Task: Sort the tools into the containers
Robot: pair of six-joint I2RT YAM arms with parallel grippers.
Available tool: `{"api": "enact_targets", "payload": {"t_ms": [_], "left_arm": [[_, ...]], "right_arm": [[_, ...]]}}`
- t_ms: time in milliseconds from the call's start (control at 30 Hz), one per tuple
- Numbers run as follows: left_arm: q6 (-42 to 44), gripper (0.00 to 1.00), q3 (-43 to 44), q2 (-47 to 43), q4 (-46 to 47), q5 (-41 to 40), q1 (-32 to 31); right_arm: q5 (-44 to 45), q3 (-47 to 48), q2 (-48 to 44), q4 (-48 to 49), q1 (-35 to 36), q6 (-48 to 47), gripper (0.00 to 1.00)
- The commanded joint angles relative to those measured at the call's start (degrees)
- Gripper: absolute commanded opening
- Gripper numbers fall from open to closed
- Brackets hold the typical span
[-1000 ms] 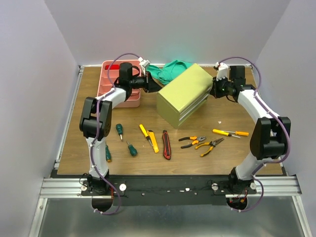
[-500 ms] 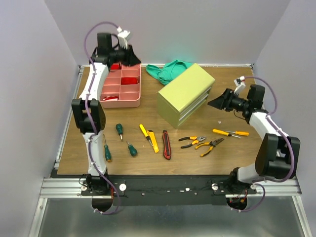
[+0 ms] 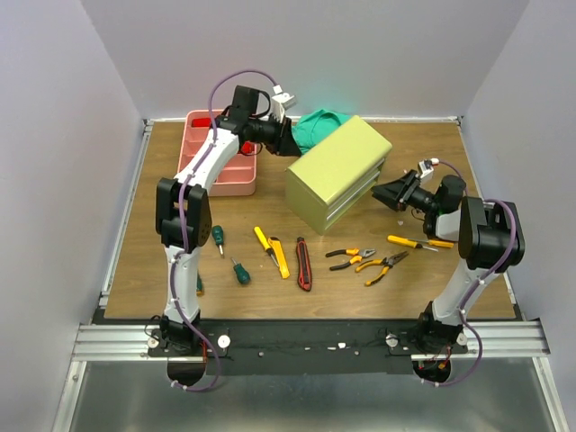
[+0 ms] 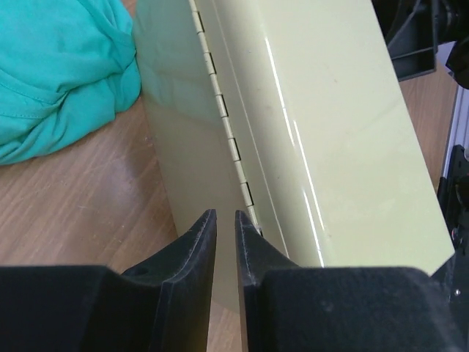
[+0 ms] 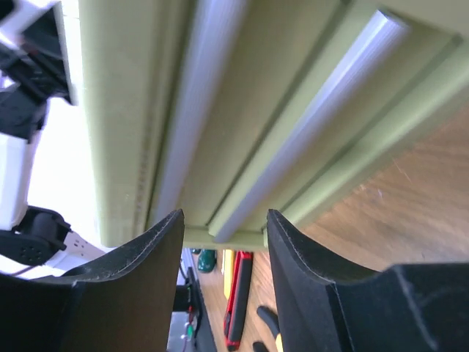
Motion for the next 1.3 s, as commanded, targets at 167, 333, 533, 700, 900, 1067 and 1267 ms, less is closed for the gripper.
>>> {"api": "enact_targets", "payload": {"t_ms": [167, 333, 533, 700, 900, 1067, 1267], "left_arm": [[-5.8, 0.25, -4.8, -6.9, 8.9, -4.9, -4.2], [-4.3, 0.24, -2.1, -7.3, 4.9, -18.3, -6.6], [-4.5, 0.32, -2.3, -10.5, 5.1, -29.0, -9.1], [-5.4, 0.3, 3.1, -6.2, 5.1, -26.8, -9.3], [-5.1, 0.27, 6.4, -3.4, 2.8, -25.2, -9.2], [-5.2, 0.27, 3.4, -4.2, 4.0, -25.6, -9.3], [-4.7, 0.27, 2.0, -4.6, 3.6, -23.0, -9.6]], "right_arm": [[5.9, 0.9, -2.6, 2.7, 0.4, -0.7, 0.57], [11.6, 2.5, -2.2, 0.0, 0.2, -0.5, 0.48], [17.5, 10.3, -16.7, -34.5, -0.2, -26.2, 0.58], [15.0, 13.2, -10.6, -35.0, -1.9, -20.1, 0.55], [18.9, 6.6, -7.1, -22.4, -1.9, -9.4, 0.5], [17.9, 6.7, -6.1, -21.4, -1.8, -9.9, 0.5], [16.2, 7.7, -2.1, -16.2, -1.7, -5.0, 0.47]]}}
